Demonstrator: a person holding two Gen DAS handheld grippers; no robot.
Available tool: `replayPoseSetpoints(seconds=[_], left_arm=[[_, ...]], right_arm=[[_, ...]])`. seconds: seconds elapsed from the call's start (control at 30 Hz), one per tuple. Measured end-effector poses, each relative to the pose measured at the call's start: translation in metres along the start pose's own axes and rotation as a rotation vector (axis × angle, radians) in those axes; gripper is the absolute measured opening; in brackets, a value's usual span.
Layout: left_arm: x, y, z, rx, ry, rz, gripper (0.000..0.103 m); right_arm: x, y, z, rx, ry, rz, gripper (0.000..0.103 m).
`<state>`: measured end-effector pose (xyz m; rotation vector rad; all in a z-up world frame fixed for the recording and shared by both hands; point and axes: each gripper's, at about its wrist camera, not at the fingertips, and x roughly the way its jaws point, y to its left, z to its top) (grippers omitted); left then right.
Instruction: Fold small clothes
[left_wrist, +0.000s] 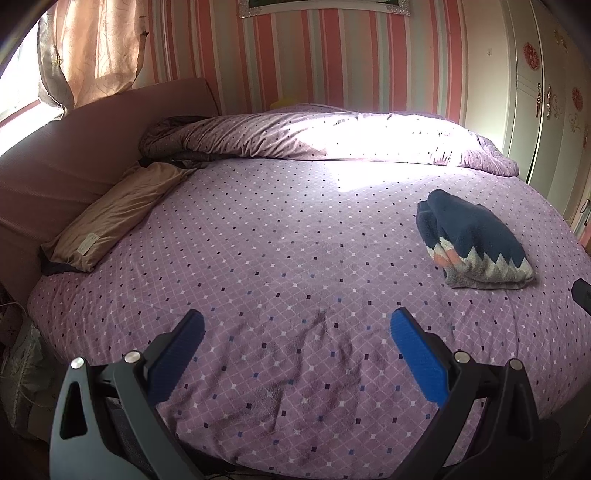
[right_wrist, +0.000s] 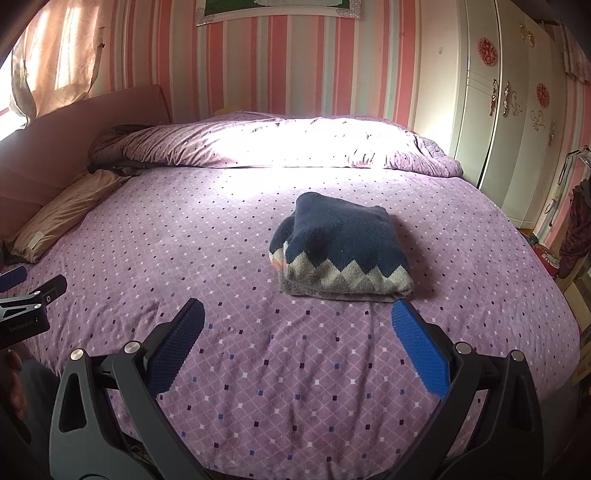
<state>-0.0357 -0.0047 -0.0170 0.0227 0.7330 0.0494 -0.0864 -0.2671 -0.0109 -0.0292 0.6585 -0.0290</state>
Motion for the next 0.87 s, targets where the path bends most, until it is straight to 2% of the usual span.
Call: replayPoseSetpoints(seconds=[0.4, 0.73, 0.87], left_arm=[[-0.0039, 0.0005, 0.0007, -0.004, -0.018, 0.013, 0.101], [-0.0032, -0.0034, 0.0024, -0.003, 0.0, -0.03, 0.101], [0.0018, 0.0009, 0.0013, -0.03, 0.032, -0.045, 0.101]], right_arm=[[0.0048, 0.0034, -0.0034, -0.006, 0.016, 0.005, 0.1], [0.0055, 0.0033, -0.0041, -0.004, 0.017, 0.003, 0.1], [0.0054, 0.0029, -0.0041, -0.001, 0.017, 0.004, 0.1]])
